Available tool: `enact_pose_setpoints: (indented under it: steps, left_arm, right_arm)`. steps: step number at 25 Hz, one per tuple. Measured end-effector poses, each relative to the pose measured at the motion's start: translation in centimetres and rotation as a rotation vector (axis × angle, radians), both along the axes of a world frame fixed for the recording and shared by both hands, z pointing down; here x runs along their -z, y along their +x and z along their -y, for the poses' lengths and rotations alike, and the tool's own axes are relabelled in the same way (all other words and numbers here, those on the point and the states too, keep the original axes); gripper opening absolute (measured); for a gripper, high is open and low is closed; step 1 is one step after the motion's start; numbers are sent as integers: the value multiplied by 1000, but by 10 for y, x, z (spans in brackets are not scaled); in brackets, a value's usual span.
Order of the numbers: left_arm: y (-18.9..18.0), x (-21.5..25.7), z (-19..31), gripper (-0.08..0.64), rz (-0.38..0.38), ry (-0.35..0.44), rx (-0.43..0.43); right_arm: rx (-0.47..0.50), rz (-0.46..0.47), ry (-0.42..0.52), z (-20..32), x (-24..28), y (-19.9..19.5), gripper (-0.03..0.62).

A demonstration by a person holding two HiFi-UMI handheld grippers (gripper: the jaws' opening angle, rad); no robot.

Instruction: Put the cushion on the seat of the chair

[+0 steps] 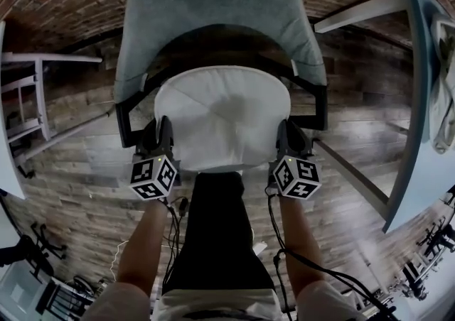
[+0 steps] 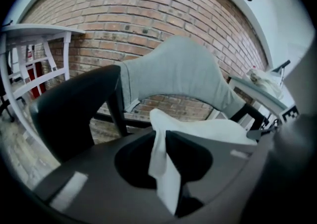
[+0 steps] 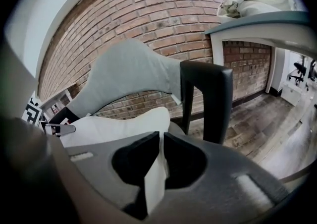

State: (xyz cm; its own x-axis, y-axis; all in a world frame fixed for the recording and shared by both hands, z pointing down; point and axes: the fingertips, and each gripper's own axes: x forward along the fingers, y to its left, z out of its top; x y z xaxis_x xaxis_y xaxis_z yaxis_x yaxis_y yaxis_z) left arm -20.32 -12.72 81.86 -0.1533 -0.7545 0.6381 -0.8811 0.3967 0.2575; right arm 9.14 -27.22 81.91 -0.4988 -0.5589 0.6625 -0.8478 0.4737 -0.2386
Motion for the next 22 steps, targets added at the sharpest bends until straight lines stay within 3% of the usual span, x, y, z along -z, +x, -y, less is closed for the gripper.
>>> enact_pose_setpoints:
  steps: [10,22]
  left_arm:
    - [-8,-41,-9,49,96,-85,11]
    - [-11,-69,-12,49,146,-128,28]
  right_arm:
    - [35,-71,20,8,-37,7,26]
    - [39,-108,29,9,-66,15,26]
